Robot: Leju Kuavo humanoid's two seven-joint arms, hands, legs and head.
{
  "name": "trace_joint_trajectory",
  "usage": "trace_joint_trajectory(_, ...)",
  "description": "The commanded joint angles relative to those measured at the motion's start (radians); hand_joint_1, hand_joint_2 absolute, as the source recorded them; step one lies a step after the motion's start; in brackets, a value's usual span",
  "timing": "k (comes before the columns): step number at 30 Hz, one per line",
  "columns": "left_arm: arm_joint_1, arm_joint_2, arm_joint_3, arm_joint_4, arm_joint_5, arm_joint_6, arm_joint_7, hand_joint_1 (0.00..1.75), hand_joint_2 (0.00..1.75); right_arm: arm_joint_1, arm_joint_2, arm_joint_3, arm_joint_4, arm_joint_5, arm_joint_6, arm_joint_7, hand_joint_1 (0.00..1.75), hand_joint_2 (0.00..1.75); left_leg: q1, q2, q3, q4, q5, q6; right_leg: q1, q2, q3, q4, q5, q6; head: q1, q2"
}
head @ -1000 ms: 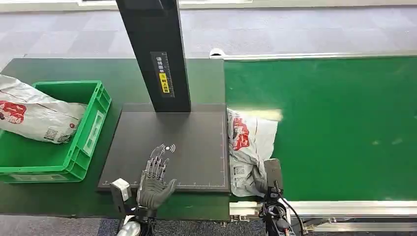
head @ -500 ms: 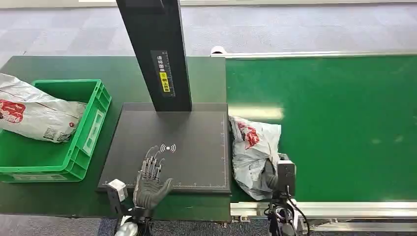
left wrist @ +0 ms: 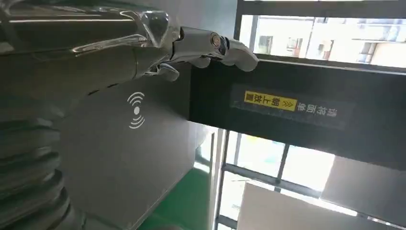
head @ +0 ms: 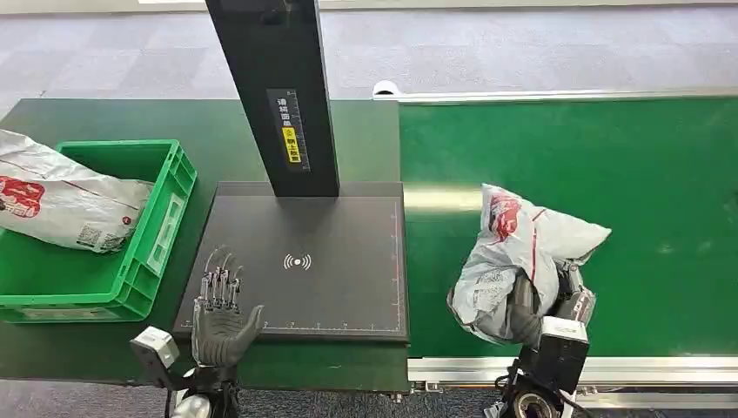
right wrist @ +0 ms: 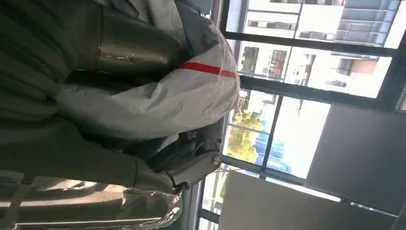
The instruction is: Moved the parcel from conveyor to table for the left to box.
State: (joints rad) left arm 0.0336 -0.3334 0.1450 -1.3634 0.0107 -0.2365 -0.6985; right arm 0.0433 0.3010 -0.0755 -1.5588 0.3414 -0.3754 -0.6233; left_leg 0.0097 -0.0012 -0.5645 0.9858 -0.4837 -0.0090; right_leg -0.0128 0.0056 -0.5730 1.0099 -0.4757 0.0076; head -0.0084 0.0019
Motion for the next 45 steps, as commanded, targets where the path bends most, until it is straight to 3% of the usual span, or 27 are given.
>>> trace_joint_trajectory(1, 0.002, 0.016, 0.025, -0.001, -0.003, 0.002, 0.0, 0.0, 1.75, 0.004, -0.024, 0.036, -0.053, -0.006, -0.001, 0.0, 1.75, 1.75, 0.0, 0.001, 0.001, -0.001, 0.0, 0.0, 0.0, 0.0, 0.001, -0.001, 0.0, 0.0, 0.0, 0.0)
trace_joint_trajectory(13, 0.084, -0.015, 0.147, -0.273, -0.015, 0.013, 0.0, 0.0, 1.75, -0.082, -0.048, 0.208, -0.067, -0.063, -0.023, -0.058, 1.75, 1.75, 0.0, 0.005, 0.0, 0.001, -0.001, 0.0, 0.0, 0.005, -0.002, 0.001, 0.0, 0.0, 0.0, 0.0)
trace_joint_trajectory(16, 0.058, -0.008, 0.136, -0.245, -0.021, 0.011, 0.0, 0.0, 1.75, -0.222, -0.062, 0.226, 0.136, -0.076, 0.063, 0.056, 1.75, 1.75, 0.0, 0.005, 0.0, 0.0, 0.0, 0.0, 0.001, 0.005, -0.001, 0.0, 0.001, 0.0, 0.0, 0.0)
trace_joint_trajectory(17, 0.016, 0.005, 0.108, -0.196, -0.036, 0.007, 0.0, 0.0, 1.75, -0.371, -0.048, 0.231, 0.448, -0.082, 0.217, 0.158, 1.75, 1.75, 0.0, 0.004, 0.001, -0.001, 0.0, 0.0, 0.001, 0.004, 0.0, -0.001, 0.001, 0.0, 0.0, 0.0)
trace_joint_trajectory(18, -0.01, 0.012, 0.086, -0.167, -0.039, 0.029, 0.0, 0.0, 1.75, -0.476, -0.014, 0.213, 0.692, -0.091, 0.23, 0.082, 1.75, 1.75, 0.001, 0.008, 0.003, -0.002, 0.001, 0.0, 0.001, 0.008, 0.001, -0.003, 0.004, 0.0, 0.0, 0.0)
trace_joint_trajectory(20, -0.032, 0.022, 0.067, -0.139, -0.034, 0.048, 0.0, 0.0, 1.75, -0.571, 0.012, 0.199, 0.926, -0.098, 0.244, 0.008, 1.75, 1.75, 0.001, 0.011, 0.005, -0.003, 0.001, 0.0, 0.002, 0.01, 0.004, -0.004, 0.005, -0.001, 0.0, 0.0)
trace_joint_trajectory(22, -0.036, 0.024, 0.057, -0.133, -0.032, 0.052, 0.0, 0.0, 1.75, -0.583, 0.027, 0.207, 0.983, -0.085, 0.248, -0.019, 1.75, 1.75, 0.001, 0.015, 0.006, -0.004, 0.002, 0.0, 0.002, 0.012, 0.003, -0.003, 0.007, -0.003, 0.0, 0.0)
trace_joint_trajectory(25, -0.036, 0.024, 0.057, -0.133, -0.032, 0.052, 0.0, 0.0, 1.75, -0.583, 0.027, 0.207, 0.983, -0.085, 0.248, -0.019, 1.75, 1.75, 0.001, 0.003, 0.003, -0.003, 0.007, 0.001, 0.001, 0.002, 0.002, -0.002, 0.006, -0.002, 0.0, 0.0)
trace_joint_trajectory(32, -0.064, 0.017, 0.024, -0.088, -0.044, 0.049, 0.0, 0.0, 1.75, -0.526, 0.028, 0.225, 0.91, -0.058, 0.266, -0.004, 1.75, 1.75, 0.0, -0.001, 0.0, -0.001, 0.006, 0.0, 0.001, -0.002, 0.001, -0.001, 0.004, -0.001, 0.0, 0.0)
trace_joint_trajectory(45, -0.07, 0.025, 0.018, -0.073, -0.038, 0.056, 0.0, 0.0, 1.75, -0.534, 0.038, 0.248, 0.925, -0.038, 0.289, 0.024, 1.75, 1.75, 0.0, 0.001, -0.002, -0.001, 0.005, 0.0, 0.0, 0.0, -0.002, 0.0, 0.005, -0.001, 0.0, 0.0)
